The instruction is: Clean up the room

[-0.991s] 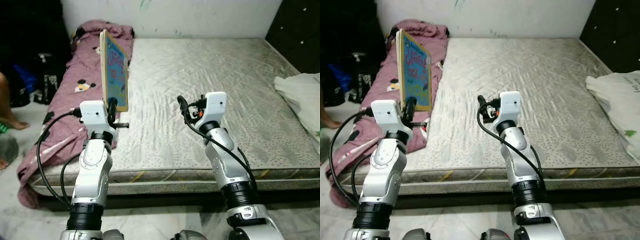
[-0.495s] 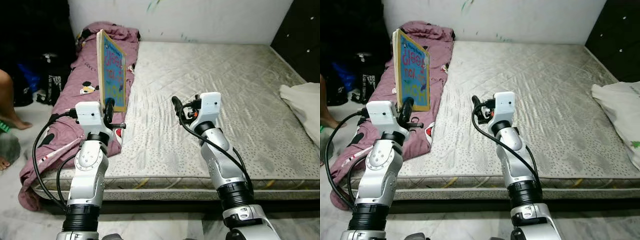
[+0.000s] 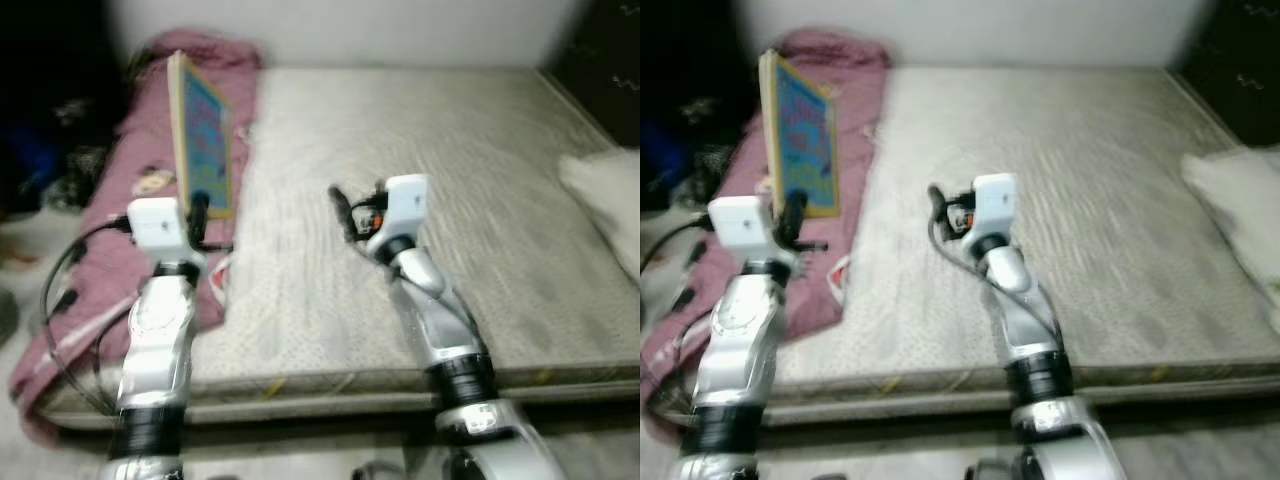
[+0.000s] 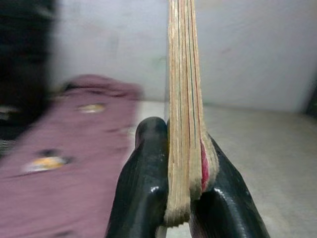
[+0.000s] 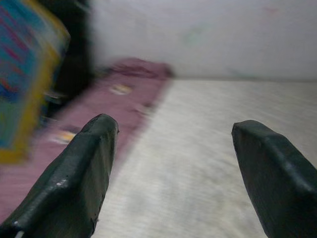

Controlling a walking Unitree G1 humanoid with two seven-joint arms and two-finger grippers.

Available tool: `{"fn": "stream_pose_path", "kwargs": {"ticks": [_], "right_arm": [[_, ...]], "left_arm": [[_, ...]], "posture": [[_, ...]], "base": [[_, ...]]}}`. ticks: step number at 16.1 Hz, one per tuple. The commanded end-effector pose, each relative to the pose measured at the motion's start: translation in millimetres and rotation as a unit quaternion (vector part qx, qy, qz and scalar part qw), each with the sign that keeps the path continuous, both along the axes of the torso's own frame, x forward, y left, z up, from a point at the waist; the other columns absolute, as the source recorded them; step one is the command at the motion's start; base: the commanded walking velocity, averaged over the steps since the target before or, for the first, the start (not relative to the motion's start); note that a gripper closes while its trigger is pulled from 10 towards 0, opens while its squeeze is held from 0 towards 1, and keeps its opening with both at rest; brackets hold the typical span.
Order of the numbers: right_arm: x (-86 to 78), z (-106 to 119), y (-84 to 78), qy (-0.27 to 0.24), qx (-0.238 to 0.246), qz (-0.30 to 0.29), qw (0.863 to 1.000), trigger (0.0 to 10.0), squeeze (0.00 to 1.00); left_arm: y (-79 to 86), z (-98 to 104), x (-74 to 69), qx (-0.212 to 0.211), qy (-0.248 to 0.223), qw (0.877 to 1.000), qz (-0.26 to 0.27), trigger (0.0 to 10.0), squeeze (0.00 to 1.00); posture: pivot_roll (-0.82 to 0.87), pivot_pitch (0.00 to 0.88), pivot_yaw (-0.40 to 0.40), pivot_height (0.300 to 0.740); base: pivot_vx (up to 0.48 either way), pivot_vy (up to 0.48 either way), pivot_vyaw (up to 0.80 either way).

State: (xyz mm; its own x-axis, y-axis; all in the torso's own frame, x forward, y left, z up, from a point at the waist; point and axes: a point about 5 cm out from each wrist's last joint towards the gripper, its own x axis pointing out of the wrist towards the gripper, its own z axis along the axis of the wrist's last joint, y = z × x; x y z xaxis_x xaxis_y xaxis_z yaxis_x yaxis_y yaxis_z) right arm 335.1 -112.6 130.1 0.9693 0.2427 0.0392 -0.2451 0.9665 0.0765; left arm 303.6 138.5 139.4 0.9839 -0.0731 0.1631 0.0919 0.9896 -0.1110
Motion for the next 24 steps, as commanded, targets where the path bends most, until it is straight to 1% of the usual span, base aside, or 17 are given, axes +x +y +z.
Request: {"fn": "stream_pose_path", "kwargs": {"ticks": [1,2,3,4,6,7,9,10,11,12,14,16,17,18,20,21,24], "right_arm": [[3.0,7.8,12.4,-0.011,0.009,0.012,1.000,10.0,0.00],[3.0,7.8,12.2,-0.011,0.009,0.012,1.000,10.0,0.00],[3.3,7.4,11.6,-0.011,0.008,0.011,1.000,10.0,0.00],[3.4,6.8,10.9,-0.011,0.007,0.011,1.000,10.0,0.00],[4.5,6.4,9.2,-0.011,0.006,0.009,1.000,10.0,0.00],[4.8,6.5,8.0,-0.011,0.007,0.008,1.000,10.0,0.00],[3.6,7.6,-1.2,-0.016,0.016,-0.006,1.000,10.0,0.00],[1.0,6.2,-7.3,-0.016,0.015,-0.017,1.000,10.0,0.00],[-1.0,4.4,-12.2,-0.014,0.014,-0.028,0.999,10.0,0.00],[-5.4,1.3,-19.8,-0.010,0.013,-0.041,0.999,10.0,0.00],[-16.0,-8.3,-29.6,0.009,0.010,-0.058,0.998,10.0,0.00],[-19.3,-8.5,-29.6,0.010,0.009,-0.056,0.998,10.0,0.00],[-18.8,-8.3,-28.7,0.012,0.009,-0.054,0.998,10.0,0.00],[-18.8,-8.4,-28.2,0.012,0.009,-0.053,0.998,10.0,0.00],[-19.0,-7.0,-24.4,0.012,0.009,-0.050,0.999,10.0,0.00],[-19.4,-5.7,-22.8,0.011,0.008,-0.049,0.999,10.0,0.00],[-18.9,-5.2,-22.3,0.013,0.007,-0.048,0.999,10.0,0.00]], "left_arm": [[8.2,11.0,-0.1,0.012,-0.030,0.999,0.009,10.0,0.00],[8.4,11.3,-0.1,0.012,-0.030,0.999,0.010,10.0,0.00],[9.2,9.8,1.2,0.021,-0.022,0.999,0.027,10.0,0.00],[8.1,7.1,1.2,0.023,-0.013,0.999,0.031,10.0,0.00],[10.1,0.5,0.8,0.020,0.016,0.999,0.024,10.0,0.00],[12.6,-2.8,-0.3,0.035,0.035,0.998,0.025,10.0,0.00],[31.1,-14.1,-11.9,0.078,0.032,0.996,0.002,10.0,0.00],[43.7,-19.6,-15.3,0.059,0.057,0.996,0.037,10.0,0.00],[47.4,-19.7,-17.7,0.058,0.058,0.995,0.052,10.0,0.00],[47.3,-16.4,-22.2,0.069,0.043,0.995,0.064,10.0,0.00],[43.8,-13.6,-32.4,0.070,0.036,0.995,0.064,10.0,0.00],[44.4,-15.3,-39.0,0.064,0.045,0.994,0.080,10.0,0.00],[39.5,-15.4,-44.2,0.079,0.046,0.993,0.074,10.0,0.00],[38.2,-15.0,-45.3,0.089,0.043,0.993,0.071,10.0,0.00],[31.0,-18.8,-45.4,0.075,0.054,0.994,0.058,10.0,0.00],[24.2,-12.4,-43.7,0.074,0.034,0.996,0.045,10.0,0.00],[17.8,-5.7,-38.1,0.066,0.024,0.996,0.047,10.0,0.00]], "posture": [[-0.07,0.000,-0.019,0.740],[-0.07,0.000,-0.019,0.740],[-0.07,0.000,-0.019,0.740],[-0.07,0.000,-0.021,0.740],[-0.06,0.000,-0.024,0.740],[-0.05,0.000,-0.027,0.740],[-0.03,0.000,-0.016,0.740],[-0.03,0.000,-0.012,0.740],[-0.03,0.000,-0.016,0.740],[-0.03,0.000,-0.035,0.740],[-0.02,0.000,-0.056,0.740],[-0.03,0.000,-0.052,0.740],[-0.03,0.000,-0.049,0.740],[-0.03,0.000,-0.045,0.740],[-0.04,0.000,-0.036,0.740],[-0.05,0.000,-0.032,0.740],[-0.06,0.000,-0.034,0.740]], "base": [[0.285,0.000,0.00],[0.285,0.000,0.00],[0.000,0.000,0.00],[0.000,0.000,0.00],[0.000,0.000,0.00],[0.000,0.000,0.00],[0.000,0.000,0.00],[0.000,0.000,0.00],[0.000,0.000,0.00],[0.000,0.000,0.00],[0.000,0.000,0.00],[0.000,0.000,0.00],[0.000,0.000,0.00],[0.000,0.000,0.00],[0.000,0.000,0.00],[0.000,0.000,0.00],[0.000,0.000,-0.44]]}}
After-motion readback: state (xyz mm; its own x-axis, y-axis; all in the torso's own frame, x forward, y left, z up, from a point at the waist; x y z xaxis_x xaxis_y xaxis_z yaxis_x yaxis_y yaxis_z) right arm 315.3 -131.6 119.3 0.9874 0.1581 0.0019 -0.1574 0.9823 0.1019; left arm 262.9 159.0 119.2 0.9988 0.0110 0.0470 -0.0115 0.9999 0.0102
